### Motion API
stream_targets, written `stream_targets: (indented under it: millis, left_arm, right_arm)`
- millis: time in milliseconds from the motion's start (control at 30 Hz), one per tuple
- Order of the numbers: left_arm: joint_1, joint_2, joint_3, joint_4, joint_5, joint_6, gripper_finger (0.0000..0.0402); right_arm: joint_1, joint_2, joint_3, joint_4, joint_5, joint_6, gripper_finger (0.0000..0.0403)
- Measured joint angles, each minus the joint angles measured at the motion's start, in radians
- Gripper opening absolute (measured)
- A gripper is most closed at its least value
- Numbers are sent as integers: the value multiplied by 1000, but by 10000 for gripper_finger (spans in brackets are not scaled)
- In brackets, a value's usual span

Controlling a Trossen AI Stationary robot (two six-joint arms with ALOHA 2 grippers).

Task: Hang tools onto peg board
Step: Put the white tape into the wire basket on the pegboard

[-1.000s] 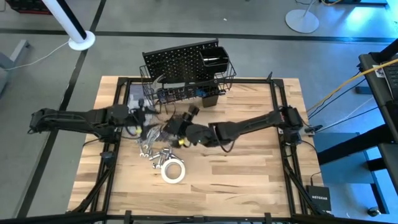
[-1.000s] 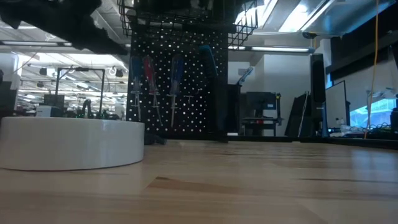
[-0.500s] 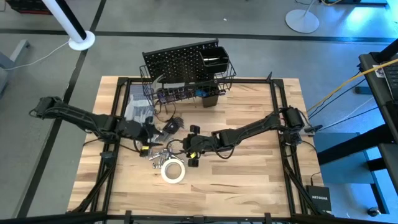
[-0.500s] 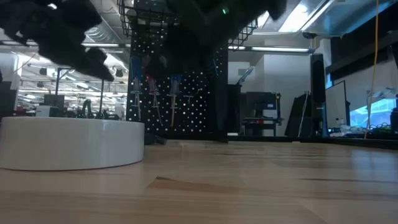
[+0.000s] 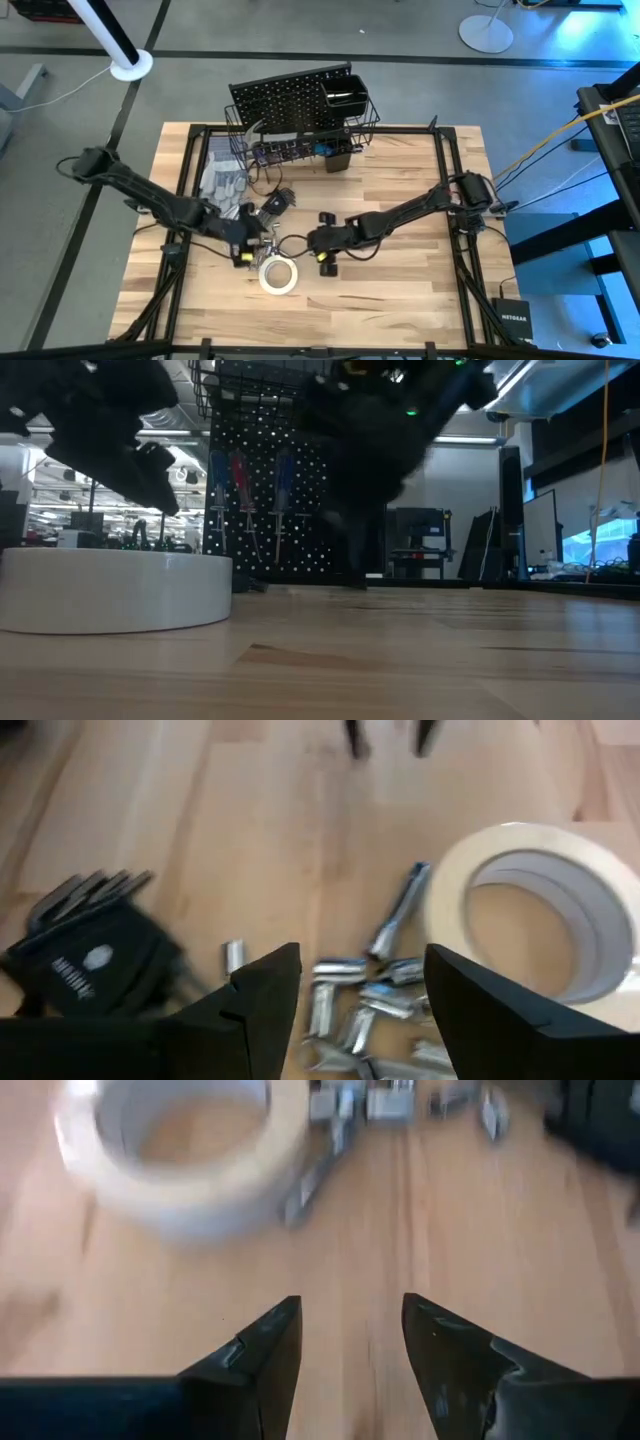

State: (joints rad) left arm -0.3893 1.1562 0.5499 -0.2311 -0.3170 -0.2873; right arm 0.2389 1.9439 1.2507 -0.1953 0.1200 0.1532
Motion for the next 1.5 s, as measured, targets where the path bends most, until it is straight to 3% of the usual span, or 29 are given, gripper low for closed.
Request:
stream_targets:
  millis: [267,500,633,867,933,1067,1200,1500]
  left_arm:
    - [-101,275,196,-113,-19,-245,170]
    - [-116,379,227,-125,86,-458,164]
    - [-115,377,227,-129,111,-523,166]
    - [-81,373,227,-129,118,-546,166]
    - [-51,358,226,-143,170,-525,166]
    - [34,301,287,-314,281,-512,166]
    - [77,233,335,-531,282,-502,166]
    - [116,179,320,-848,229,-704,166]
  right_arm:
    - [67,-92,-4,-315,104,51,179]
    - [135,-105,-115,-228,285,52,179]
    - [135,-104,-205,-85,337,86,179]
    - [134,-103,-251,30,314,97,179]
    - [134,-103,-269,70,300,80,179]
    - [135,-103,-302,85,268,85,179]
    - [135,-104,-334,94,261,110,179]
    - [141,-105,-349,102,266,157,179]
